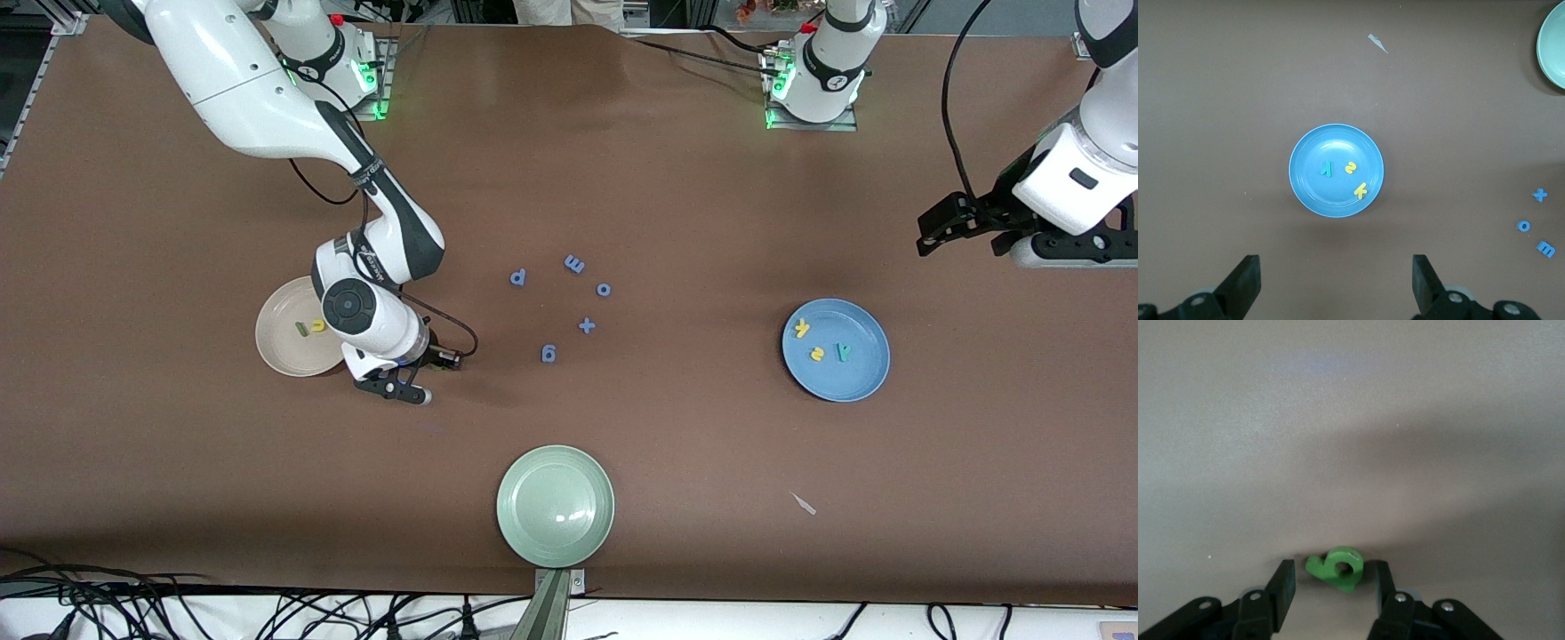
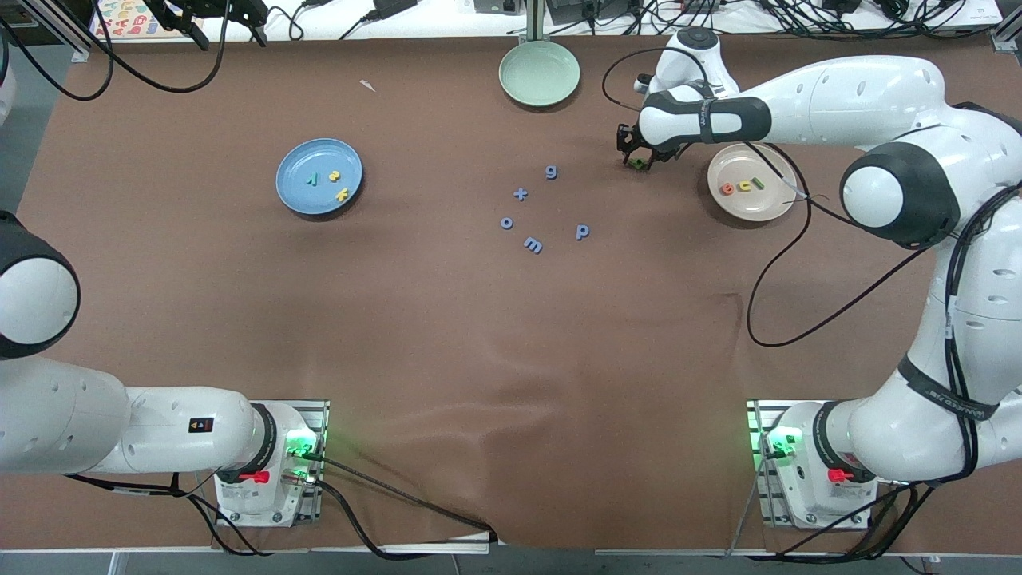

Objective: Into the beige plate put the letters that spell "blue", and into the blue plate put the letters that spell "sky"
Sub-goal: 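Carry the green b over the beige plate with the right gripper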

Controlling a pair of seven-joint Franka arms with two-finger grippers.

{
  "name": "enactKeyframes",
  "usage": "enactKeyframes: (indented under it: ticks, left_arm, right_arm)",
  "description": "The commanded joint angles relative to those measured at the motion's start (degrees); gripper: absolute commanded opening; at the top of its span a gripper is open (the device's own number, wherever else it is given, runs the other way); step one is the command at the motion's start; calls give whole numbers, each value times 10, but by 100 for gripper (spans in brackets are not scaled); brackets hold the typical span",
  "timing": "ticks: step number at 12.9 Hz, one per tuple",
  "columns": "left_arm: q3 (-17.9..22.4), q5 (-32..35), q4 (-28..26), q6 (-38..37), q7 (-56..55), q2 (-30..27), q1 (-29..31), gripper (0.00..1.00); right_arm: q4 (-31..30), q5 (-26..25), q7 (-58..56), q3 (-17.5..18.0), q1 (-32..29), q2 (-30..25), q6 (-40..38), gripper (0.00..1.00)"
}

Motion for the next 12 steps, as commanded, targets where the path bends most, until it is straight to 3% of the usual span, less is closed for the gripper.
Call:
enactKeyframes:
  ticks: [1,4,8,12]
  left_arm:
    - [-2,0,20,-17,11,11,3,100]
    - [-2,0,19,-16,10,12,6,100]
    - [-3,-1,11,-17,7,12,9,100]
    - [-7,-1,15,-16,5,14,6,100]
  right_arm:
    - [16,-11,10,-1,3,17,11,56]
    - [15,-23,10,-2,3,18,12,54]
    - [13,-27,8,-4,3,17,11,35]
    - [14,-28,2,-4,0,13,8,32]
